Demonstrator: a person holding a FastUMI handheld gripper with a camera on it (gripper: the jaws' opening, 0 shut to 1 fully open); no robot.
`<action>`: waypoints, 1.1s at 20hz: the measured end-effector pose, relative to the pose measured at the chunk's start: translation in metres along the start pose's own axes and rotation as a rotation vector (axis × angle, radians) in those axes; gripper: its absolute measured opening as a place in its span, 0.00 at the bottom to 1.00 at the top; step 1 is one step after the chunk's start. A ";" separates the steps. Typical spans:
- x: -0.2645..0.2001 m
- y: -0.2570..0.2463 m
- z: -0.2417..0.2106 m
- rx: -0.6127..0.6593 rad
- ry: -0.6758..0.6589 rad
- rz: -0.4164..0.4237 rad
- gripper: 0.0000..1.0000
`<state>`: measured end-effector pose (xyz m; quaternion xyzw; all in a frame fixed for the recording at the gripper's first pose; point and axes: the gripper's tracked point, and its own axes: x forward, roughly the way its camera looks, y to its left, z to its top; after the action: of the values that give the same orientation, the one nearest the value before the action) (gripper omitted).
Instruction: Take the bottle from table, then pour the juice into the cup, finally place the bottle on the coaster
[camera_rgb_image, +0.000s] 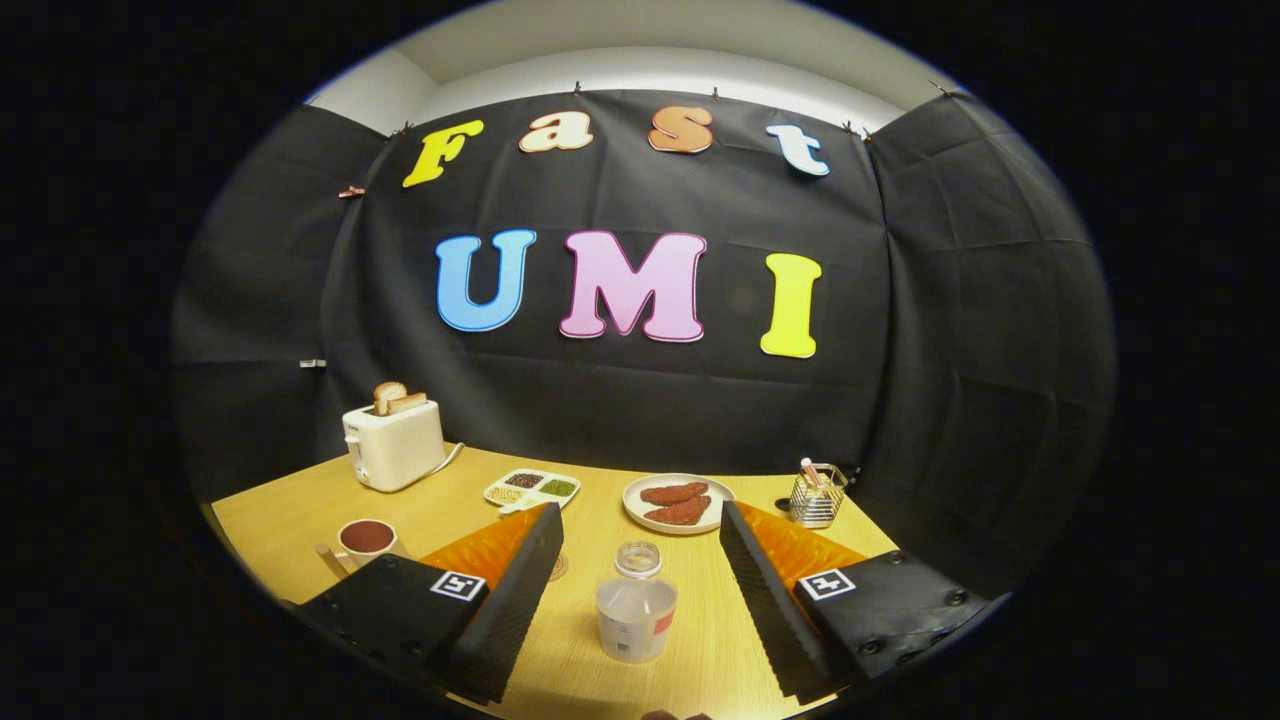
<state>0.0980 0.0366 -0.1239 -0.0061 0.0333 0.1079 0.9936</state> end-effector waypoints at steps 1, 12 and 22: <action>0.004 -0.001 -0.005 0.002 0.004 -0.005 0.97; 0.033 0.000 -0.085 0.027 0.090 -0.008 0.97; 0.050 0.002 -0.123 0.060 0.115 0.001 0.98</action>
<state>0.1386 0.0469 -0.2497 0.0173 0.0938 0.1067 0.9897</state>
